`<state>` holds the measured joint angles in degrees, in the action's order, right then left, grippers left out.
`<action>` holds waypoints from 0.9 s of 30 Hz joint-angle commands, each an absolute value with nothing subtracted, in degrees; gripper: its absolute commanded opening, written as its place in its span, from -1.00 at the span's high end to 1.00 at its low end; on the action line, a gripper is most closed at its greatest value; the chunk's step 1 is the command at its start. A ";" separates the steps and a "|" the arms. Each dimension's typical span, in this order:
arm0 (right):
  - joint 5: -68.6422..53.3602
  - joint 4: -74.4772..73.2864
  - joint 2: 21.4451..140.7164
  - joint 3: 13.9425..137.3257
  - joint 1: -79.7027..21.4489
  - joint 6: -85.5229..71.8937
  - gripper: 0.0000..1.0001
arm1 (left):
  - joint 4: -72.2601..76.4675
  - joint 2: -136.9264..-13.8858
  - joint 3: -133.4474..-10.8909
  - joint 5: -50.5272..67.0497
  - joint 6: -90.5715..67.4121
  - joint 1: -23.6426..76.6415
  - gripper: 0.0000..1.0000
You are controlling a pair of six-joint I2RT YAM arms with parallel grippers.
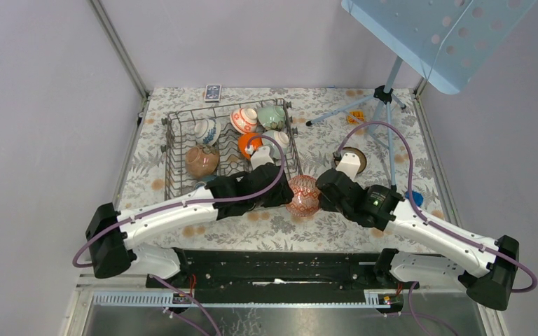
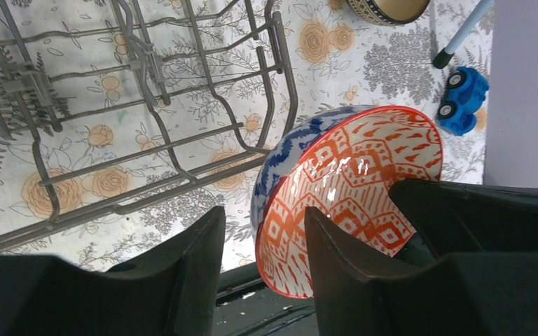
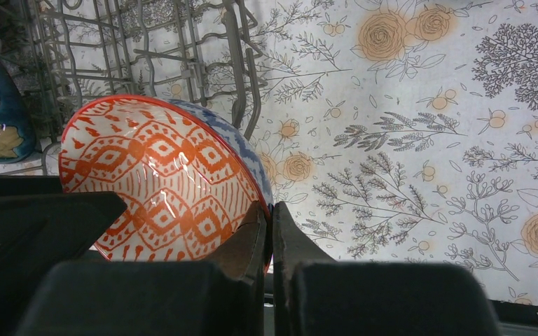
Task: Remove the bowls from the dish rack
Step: Move the dish rack to the center of the board.
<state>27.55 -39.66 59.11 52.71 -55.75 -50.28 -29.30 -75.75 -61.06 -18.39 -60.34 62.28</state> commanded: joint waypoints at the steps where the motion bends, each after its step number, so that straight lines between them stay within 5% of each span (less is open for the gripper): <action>1: 29.93 -36.05 58.79 53.17 -55.28 -52.75 1.00 | -28.58 -76.85 -63.53 -19.20 -59.33 62.07 0.07; 15: 30.07 -35.53 59.66 53.13 -55.23 -53.15 1.00 | -29.15 -76.85 -64.22 -22.09 -58.10 62.05 0.35; 21: 29.94 -35.33 60.11 53.48 -55.23 -53.34 1.00 | -29.00 -78.17 -64.27 -21.51 -57.68 62.10 0.82; 27: 29.57 -35.05 60.46 53.34 -55.28 -52.88 1.00 | -28.80 -78.07 -64.23 -21.18 -56.65 62.05 1.00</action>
